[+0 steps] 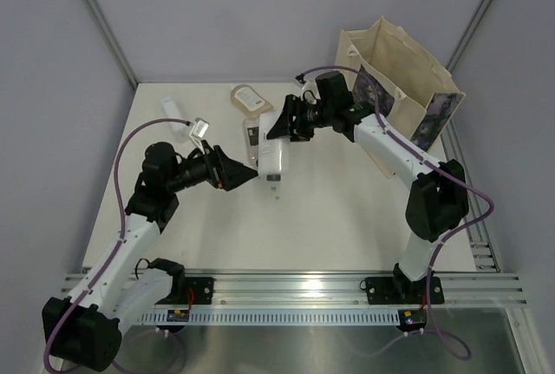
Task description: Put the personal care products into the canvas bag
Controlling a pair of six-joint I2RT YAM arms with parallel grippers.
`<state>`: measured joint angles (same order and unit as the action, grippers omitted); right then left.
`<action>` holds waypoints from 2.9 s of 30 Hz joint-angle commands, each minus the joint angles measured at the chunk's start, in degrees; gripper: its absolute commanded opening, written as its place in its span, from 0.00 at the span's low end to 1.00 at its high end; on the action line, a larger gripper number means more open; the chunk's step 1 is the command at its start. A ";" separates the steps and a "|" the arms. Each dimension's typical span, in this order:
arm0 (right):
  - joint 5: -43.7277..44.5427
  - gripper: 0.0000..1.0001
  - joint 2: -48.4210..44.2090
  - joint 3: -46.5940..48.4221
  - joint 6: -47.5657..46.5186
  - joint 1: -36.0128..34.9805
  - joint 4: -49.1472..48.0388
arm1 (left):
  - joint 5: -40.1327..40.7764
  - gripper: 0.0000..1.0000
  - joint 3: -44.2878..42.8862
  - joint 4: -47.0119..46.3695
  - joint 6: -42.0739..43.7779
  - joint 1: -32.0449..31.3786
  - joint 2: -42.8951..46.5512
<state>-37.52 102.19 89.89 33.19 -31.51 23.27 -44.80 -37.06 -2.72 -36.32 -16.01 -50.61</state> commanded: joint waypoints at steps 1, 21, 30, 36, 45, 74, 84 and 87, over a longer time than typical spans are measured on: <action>-8.62 0.00 -2.61 4.86 1.26 2.76 -7.53 | 2.78 0.99 -4.07 5.52 5.54 1.68 1.21; -1.35 0.00 0.28 43.95 -11.12 35.69 -2.09 | 17.02 0.99 -2.32 13.88 4.33 7.84 4.82; 8.59 0.00 7.84 49.33 -29.64 41.61 1.59 | 17.38 0.99 -2.05 11.69 2.12 8.19 1.13; 9.14 0.00 11.19 49.86 -48.78 41.61 11.58 | 17.02 0.98 -5.12 11.25 2.30 8.10 -5.10; 4.73 0.36 8.73 41.87 -63.77 41.53 27.27 | 34.91 0.96 -19.79 19.93 4.32 -1.12 -22.84; -18.72 0.99 -17.37 10.84 -49.45 41.44 15.32 | 62.55 0.87 -70.96 48.77 -0.33 -14.22 -79.73; -35.68 1.00 -19.77 -1.21 -44.89 40.39 8.98 | 55.62 0.00 -56.12 38.42 2.91 -14.14 -68.15; -30.45 0.94 -20.10 -1.12 -50.74 36.97 15.30 | 46.76 0.00 -44.63 27.19 4.41 -13.96 -56.47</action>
<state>-66.54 82.08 89.08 -14.81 8.56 36.53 11.40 -88.31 33.74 -34.06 -29.91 -119.83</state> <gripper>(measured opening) 0.949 0.741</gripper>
